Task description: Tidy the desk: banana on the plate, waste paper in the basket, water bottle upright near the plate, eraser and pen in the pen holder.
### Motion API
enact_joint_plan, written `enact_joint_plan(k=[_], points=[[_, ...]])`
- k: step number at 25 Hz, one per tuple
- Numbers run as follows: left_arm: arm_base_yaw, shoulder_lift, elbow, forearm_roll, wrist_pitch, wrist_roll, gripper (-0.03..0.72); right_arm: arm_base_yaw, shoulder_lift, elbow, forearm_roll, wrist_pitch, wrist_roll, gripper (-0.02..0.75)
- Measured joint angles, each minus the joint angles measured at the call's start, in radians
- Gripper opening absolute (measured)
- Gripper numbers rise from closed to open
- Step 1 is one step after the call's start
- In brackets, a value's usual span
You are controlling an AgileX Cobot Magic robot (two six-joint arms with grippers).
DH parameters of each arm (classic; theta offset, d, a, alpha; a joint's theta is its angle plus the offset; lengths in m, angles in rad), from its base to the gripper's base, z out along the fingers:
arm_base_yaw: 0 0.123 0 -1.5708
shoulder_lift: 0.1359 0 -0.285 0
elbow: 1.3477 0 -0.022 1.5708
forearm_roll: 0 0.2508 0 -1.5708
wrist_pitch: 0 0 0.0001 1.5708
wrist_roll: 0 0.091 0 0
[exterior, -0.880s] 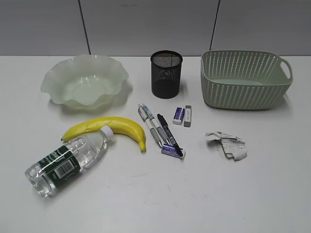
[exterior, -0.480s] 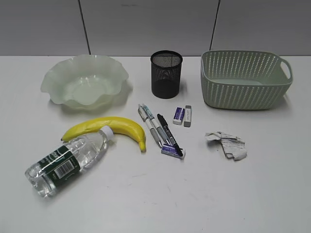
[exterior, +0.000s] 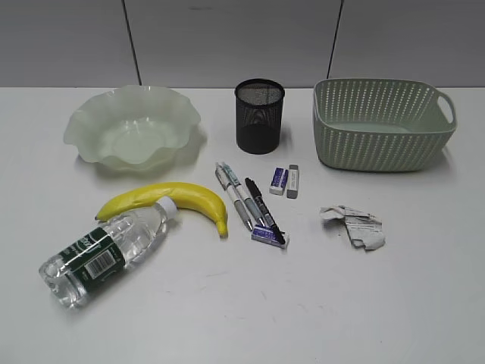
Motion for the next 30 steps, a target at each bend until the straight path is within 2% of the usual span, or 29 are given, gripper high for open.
enact_joint_plan(k=[14,17,22,25,27,30], points=[[0.0,0.006,-0.006,-0.005,-0.014,0.0,0.237,0.0,0.0,0.0,0.0,0.0,0.001,0.582],[0.0,0.064,-0.023,-0.008,-0.128,0.0,0.237,0.0,0.0,0.0,0.0,0.0,0.0,0.582],[0.0,0.29,-0.029,-0.029,-0.387,0.0,0.237,0.0,0.0,0.0,0.0,0.0,0.0,0.582],[0.0,0.482,-0.038,-0.096,-0.544,0.0,0.238,0.0,0.0,0.0,0.0,0.0,0.0,0.582],[-0.001,0.622,-0.072,-0.15,-0.606,0.001,0.239,0.0,0.0,0.0,0.0,0.0,0.0,0.582],[-0.029,0.866,-0.154,-0.176,-0.634,0.02,0.241,0.0,0.0,0.0,0.0,0.0,0.0,0.582]])
